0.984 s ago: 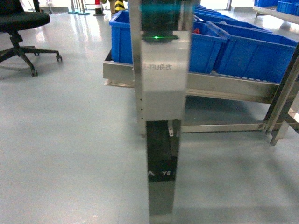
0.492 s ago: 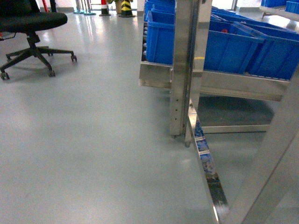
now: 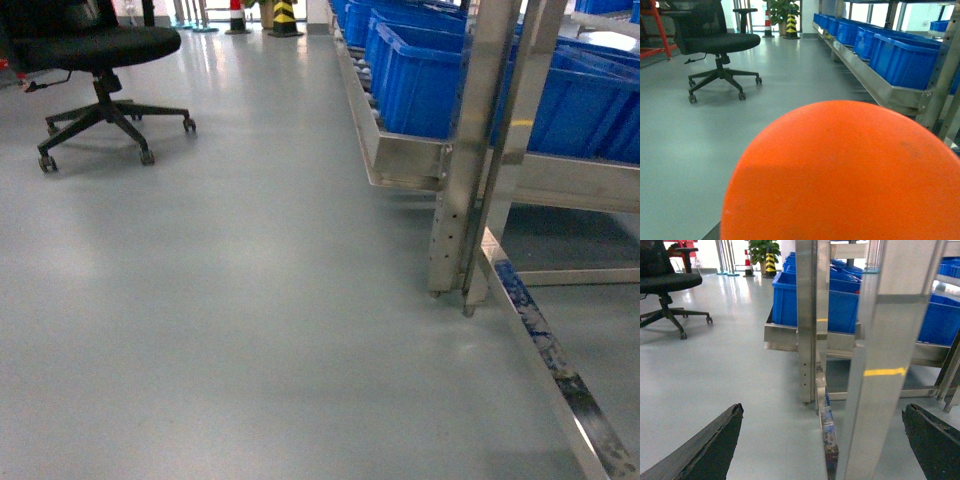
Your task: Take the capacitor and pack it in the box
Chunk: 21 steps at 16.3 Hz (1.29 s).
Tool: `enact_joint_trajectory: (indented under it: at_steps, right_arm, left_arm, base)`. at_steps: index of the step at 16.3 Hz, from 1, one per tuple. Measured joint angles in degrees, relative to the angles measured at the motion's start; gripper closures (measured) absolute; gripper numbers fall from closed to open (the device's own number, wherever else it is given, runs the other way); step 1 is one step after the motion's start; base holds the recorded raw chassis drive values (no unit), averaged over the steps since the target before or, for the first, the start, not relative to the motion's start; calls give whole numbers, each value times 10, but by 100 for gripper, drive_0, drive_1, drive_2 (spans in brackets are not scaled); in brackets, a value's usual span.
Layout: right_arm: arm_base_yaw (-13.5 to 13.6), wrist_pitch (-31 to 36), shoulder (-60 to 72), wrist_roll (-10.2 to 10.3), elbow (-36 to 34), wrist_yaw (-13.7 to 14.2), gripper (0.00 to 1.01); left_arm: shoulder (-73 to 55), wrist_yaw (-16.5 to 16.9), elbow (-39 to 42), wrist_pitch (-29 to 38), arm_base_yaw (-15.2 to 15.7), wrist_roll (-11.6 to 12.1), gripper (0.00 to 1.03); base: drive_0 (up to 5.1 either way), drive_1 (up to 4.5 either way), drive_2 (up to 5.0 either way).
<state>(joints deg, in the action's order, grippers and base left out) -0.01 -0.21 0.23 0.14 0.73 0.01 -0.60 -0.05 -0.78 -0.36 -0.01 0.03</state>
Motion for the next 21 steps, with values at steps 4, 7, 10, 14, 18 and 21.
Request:
enact_joint_trajectory:
  at_steps: [4,7,10,14,18,21]
  right_arm:
    - [0,1,0,0,0,0,3]
    - [0,-1,0,0,0,0,3]
    - [0,-1,0,0,0,0,3]
    - [0,-1,0,0,0,0,3]
    - [0,-2,0,0,0,0,3]
    - [0,-1,0,0,0,0,3]
  left_arm:
    - [0,0,0,-1,0,0,59]
    - [0,1,0,0,0,0,59]
    - [0,0,0,-1,0,0,59]
    - [0,0,0,-1,0,0,60]
    - [0,0,0,0,0,0,60]
    - [0,-1,0,-1,0,0,60]
  base:
    - [-494,247,247]
    - [-509,232,232]
    - [-501,239,239]
    - [-498,242,242]
    - [-498,243,243]
    - [-491,250,250]
